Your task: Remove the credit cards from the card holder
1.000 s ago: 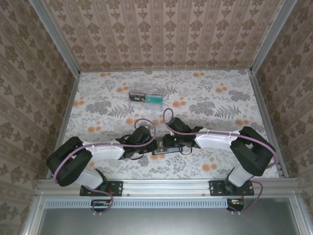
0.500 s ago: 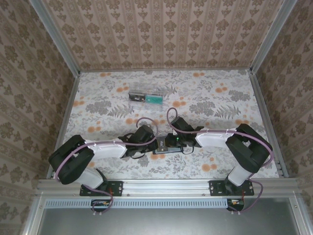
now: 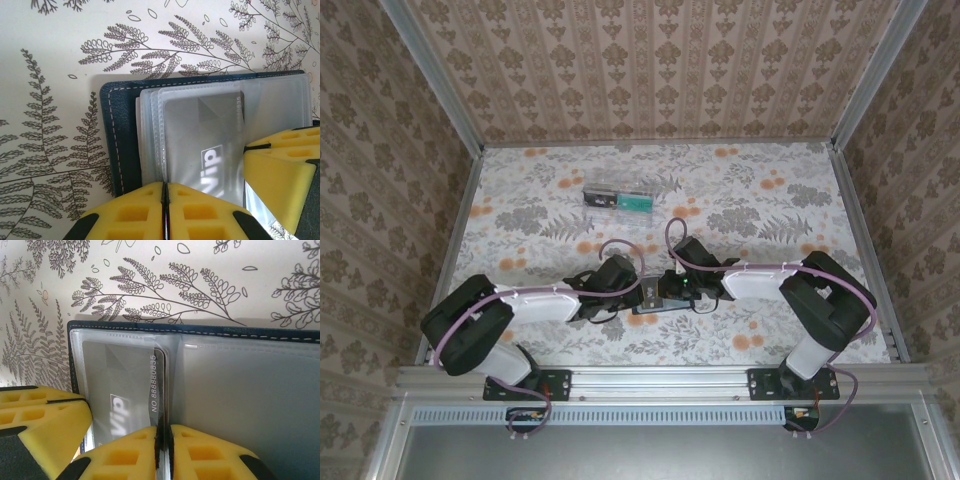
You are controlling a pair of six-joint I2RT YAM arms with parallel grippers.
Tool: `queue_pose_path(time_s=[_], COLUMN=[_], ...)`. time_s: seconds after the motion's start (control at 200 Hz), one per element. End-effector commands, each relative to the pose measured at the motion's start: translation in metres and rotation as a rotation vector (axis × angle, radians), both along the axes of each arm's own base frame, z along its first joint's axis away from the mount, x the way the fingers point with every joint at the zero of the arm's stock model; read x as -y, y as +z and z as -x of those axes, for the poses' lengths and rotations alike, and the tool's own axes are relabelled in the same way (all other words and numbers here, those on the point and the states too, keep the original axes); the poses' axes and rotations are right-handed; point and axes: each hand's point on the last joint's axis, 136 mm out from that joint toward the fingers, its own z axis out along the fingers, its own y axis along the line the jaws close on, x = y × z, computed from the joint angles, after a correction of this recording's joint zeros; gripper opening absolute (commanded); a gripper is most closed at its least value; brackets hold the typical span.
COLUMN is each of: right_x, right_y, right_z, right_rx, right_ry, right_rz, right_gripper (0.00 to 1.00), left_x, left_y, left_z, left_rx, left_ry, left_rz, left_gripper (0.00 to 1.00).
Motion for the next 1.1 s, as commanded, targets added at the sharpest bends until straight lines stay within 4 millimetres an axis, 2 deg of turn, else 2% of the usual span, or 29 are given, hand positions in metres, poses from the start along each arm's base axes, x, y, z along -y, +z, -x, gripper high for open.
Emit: queue_pose_path(time_s=[0.0, 0.165, 0.25, 0.485, 0.57, 0.82, 1.095], right_x=[0.003, 0.016, 0.029, 0.077, 0.087, 0.08, 0.073], right_y=[0.008, 0.033, 0.038, 0.03, 0.022, 0.001, -0.006], right_z=[0.007, 0.003, 0.002, -0.004, -0.004, 0.003, 0.006], right_rx=[0.012, 0.091, 0.12, 0.162, 0.151, 0.1, 0.085], right_ry=[0.027, 0.029, 0.024, -0.017, -0.024, -0.001, 0.014], right_rz=[0.003, 0.053, 0.109, 0.315, 0.341, 0.304, 0.282], right_gripper=[0.16, 0.24, 0.25, 0.26, 0.26, 0.24, 0.24], left_x=[-0.01, -0.01, -0.009, -0.01, -0.008, -0.002, -0.001], left_y=[-0.02, -0.016, -0.012, 0.002, 0.008, 0.014, 0.001], left_z=[0.016, 0.014, 0.013, 0.011, 0.01, 0.01, 0.012], left_rx=[-0.059, -0.047, -0.039, -0.008, 0.007, 0.018, -0.02], left_ry=[-0.033, -0.039, -0.045, -0.052, -0.055, -0.063, -0.057], left_rz=[-0.083, -0.092, -0.091, -0.084, -0.068, -0.015, -0.021], left_gripper=[0.1, 0.1, 0.13, 0.24, 0.27, 0.31, 0.33])
